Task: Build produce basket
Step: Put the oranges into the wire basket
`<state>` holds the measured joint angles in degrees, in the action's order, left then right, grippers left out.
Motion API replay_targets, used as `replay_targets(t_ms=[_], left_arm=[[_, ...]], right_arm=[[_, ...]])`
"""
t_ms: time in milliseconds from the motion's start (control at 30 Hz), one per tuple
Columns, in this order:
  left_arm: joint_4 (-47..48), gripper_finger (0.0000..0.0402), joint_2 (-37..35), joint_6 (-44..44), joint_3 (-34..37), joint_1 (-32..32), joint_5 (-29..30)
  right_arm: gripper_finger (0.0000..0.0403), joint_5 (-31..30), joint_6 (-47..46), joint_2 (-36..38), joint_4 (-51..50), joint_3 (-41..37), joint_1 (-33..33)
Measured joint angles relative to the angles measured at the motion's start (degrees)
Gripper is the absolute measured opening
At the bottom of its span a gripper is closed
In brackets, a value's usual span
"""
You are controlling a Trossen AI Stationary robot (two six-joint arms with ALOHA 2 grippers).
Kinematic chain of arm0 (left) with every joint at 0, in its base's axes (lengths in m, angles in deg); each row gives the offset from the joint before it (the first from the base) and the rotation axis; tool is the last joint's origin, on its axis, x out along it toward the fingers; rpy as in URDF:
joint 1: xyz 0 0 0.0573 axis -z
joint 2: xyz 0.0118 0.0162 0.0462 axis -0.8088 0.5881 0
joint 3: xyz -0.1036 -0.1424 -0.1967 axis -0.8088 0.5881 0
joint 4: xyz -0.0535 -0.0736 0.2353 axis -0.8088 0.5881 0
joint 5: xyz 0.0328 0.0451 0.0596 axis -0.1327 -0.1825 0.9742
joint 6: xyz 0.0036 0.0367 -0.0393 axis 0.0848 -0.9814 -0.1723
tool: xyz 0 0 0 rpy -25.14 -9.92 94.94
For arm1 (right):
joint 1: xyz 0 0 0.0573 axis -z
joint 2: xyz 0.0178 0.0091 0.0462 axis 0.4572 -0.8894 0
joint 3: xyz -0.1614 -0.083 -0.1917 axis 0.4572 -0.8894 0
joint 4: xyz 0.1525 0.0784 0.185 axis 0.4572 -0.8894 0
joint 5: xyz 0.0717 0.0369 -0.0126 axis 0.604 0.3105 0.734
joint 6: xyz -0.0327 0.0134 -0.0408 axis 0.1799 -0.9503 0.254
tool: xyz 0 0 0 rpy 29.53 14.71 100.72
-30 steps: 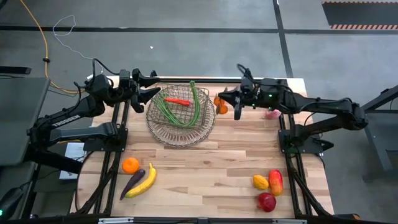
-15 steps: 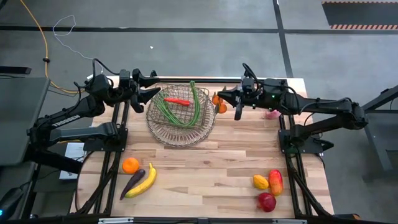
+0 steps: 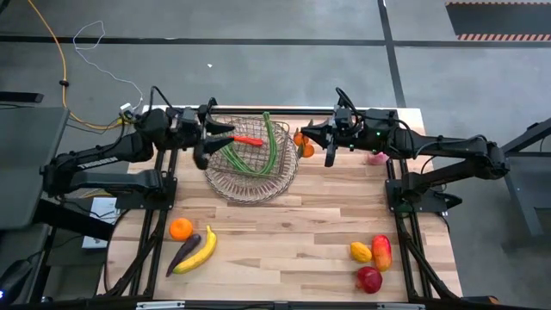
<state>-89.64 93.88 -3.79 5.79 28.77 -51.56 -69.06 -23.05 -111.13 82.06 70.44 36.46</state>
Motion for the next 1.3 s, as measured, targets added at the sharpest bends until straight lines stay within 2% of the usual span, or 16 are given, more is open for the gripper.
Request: replay_targets(t_ms=[100, 200, 233, 400, 533, 667, 900, 1067, 1300], left_arm=[[0.5, 0.0098, 0.97, -0.64, 0.01, 1.6, 4.17], [0.29, 0.0026, 1.23, -0.84, -0.01, 2.62, 3.77], [0.4, 0.0014, 1.3, -0.36, -0.01, 2.96, 3.66], [0.3, 0.0004, 1.15, 0.55, -0.01, 4.89, 6.52], [-1.19, 0.0001, 1.11, 0.47, -0.01, 6.36, 6.66], [-3.89, 0.0, 1.11, 0.39, -0.01, 7.92, 6.47], [-6.09, 0.0, 1.11, 0.02, -0.01, 8.45, 6.45], [-6.37, 0.0, 1.11, 0.48, -0.01, 8.52, 6.43], [-6.7, 0.0, 1.11, 0.26, -0.01, 9.71, 6.48]], right_arm=[[0.0, 0.25, -0.02, 0.0, 0.0, 0.0, 0.0], [0.0, 0.46, -0.01, 0.0, 0.02, 0.0, 0.0], [0.0, 0.49, -0.02, 0.0, 0.02, 0.0, 0.0], [0.0, 0.49, -0.02, 0.0, 0.02, 0.0, 0.0], [0.0, 0.46, -0.93, -0.31, 0.38, 0.02, 0.0], [0.0, -0.06, -4.99, -3.82, 2.42, 1.26, 0.59], [0.0, 0.37, -1.33, -20.8, -3.93, 16.32, 0.87], [0.0, 0.56, 3.19, -33.77, -14.61, 28.27, 2.07], [0.0, -0.56, 4.15, -48.25, -20.72, 36.85, 5.2]])
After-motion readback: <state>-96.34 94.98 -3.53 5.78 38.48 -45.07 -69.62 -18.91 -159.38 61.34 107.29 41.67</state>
